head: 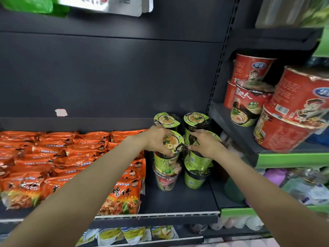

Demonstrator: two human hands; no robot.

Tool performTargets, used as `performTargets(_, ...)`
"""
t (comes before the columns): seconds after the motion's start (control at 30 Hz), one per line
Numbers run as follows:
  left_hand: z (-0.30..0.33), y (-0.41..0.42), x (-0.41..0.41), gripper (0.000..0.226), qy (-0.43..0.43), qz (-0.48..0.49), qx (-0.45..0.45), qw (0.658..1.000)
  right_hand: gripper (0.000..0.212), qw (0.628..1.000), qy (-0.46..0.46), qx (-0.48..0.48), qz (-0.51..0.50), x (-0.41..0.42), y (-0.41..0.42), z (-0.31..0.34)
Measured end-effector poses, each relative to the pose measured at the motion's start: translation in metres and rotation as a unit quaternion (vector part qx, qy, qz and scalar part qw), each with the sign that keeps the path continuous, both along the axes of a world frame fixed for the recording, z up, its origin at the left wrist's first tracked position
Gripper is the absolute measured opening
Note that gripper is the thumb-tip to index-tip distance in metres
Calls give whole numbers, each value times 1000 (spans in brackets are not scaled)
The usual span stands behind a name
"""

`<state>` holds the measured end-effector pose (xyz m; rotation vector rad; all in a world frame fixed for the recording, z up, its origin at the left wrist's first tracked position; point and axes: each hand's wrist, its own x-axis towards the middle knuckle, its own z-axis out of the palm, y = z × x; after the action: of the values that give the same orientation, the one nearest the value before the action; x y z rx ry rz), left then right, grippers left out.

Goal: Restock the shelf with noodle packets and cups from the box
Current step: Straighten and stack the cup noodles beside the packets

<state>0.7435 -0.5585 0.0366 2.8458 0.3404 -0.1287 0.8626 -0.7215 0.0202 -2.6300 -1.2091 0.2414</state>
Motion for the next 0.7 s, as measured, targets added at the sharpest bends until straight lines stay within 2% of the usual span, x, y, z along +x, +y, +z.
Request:
performTargets(0.13,2,-1,0,85,20,-16,-43,999,69,1000,6,-4,11,0,-1,2)
performTargets(0.33,-3,-7,2,90,31,8,-1,999,70,1000,5,-7,12,1,0,2)
performTargets(0.47,1,-3,0,85,17,-3,1,1000,68,1000,8,-12,17,5,-1,6)
performTargets(0.63,-2,3,3,91,50,-21,23,998,67,1000,23,7,0,10,-3,7)
performTargets(0.7,-2,1,6,82,28,-18,35,999,60,999,24,31,-12,13,-1,8)
